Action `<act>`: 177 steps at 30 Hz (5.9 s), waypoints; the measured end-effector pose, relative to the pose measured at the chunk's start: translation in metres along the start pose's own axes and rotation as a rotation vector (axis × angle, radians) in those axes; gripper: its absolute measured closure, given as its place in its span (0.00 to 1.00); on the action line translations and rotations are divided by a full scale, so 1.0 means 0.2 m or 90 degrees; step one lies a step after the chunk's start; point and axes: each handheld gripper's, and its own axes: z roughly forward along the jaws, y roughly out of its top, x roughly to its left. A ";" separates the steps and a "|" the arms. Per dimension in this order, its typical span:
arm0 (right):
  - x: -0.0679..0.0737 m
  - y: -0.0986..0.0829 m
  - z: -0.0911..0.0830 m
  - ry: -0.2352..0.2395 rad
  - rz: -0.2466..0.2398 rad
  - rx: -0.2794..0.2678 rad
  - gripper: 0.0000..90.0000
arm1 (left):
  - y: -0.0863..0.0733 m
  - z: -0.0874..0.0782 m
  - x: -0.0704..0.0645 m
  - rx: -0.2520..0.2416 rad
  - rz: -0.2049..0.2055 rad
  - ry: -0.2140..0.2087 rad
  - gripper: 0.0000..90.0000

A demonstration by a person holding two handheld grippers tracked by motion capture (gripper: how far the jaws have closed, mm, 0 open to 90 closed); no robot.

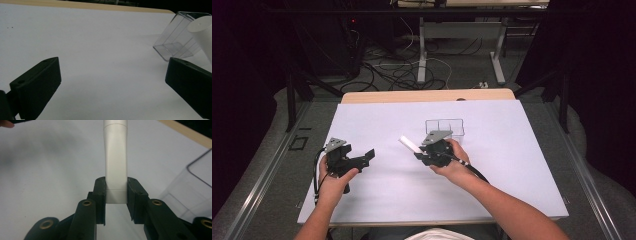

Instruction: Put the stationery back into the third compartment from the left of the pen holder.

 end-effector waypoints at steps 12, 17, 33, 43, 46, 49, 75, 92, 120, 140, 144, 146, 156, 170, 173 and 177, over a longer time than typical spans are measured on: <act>-0.08 -0.13 -0.22 -0.067 0.027 -0.107 0.79 | -0.01 0.02 -0.09 0.008 0.019 0.013 0.05; -0.12 -0.18 -0.32 -0.085 0.034 -0.125 0.79 | 0.01 0.02 -0.13 -0.010 0.010 0.003 0.07; -0.19 -0.24 -0.42 -0.154 0.065 -0.177 0.79 | 0.20 0.09 -0.41 -0.080 -0.029 -0.117 0.19; -0.16 -0.22 -0.42 -0.157 0.054 -0.183 0.79 | 0.32 0.16 -0.57 -0.071 -0.004 -0.167 0.26; -0.15 -0.22 -0.42 -0.156 0.048 -0.185 0.79 | 0.33 0.19 -0.61 -0.052 -0.017 -0.178 0.30; -0.14 -0.21 -0.41 -0.153 0.046 -0.188 0.79 | 0.33 0.22 -0.64 -0.044 -0.045 -0.210 0.37; -0.07 -0.18 -0.37 -0.105 0.049 -0.190 0.79 | 0.32 0.43 -0.83 -0.002 -0.110 -0.304 0.55; -0.05 -0.18 -0.36 -0.098 0.051 -0.196 0.79 | 0.33 0.44 -0.83 -0.006 -0.148 -0.294 0.72; -0.18 -0.24 -0.38 -0.129 0.068 -0.206 0.58 | 0.46 0.56 -0.95 -0.016 -0.098 -0.258 0.74; -0.33 -0.29 -0.41 -0.188 0.119 -0.189 0.34 | 0.51 0.66 -0.98 -0.067 -0.042 -0.209 0.74; -0.36 -0.30 -0.42 -0.202 0.142 -0.181 0.28 | 0.51 0.68 -0.98 -0.078 -0.020 -0.199 0.74; -0.37 -0.31 -0.42 -0.211 0.155 -0.181 0.23 | 0.51 0.69 -0.99 -0.082 -0.013 -0.195 0.74; -0.47 -0.35 -0.46 -0.264 0.202 -0.154 0.13 | 0.48 0.74 -1.03 -0.082 0.021 -0.178 0.74; -0.63 -0.45 -0.52 -0.355 0.242 -0.112 0.02 | 0.43 0.81 -1.07 -0.067 0.082 -0.157 0.74; -0.65 -0.47 -0.52 -0.356 0.240 -0.104 0.02 | 0.42 0.83 -1.08 -0.063 0.093 -0.151 0.74; -0.66 -0.48 -0.51 -0.359 0.245 -0.095 0.02 | 0.41 0.85 -1.08 -0.061 0.099 -0.142 0.74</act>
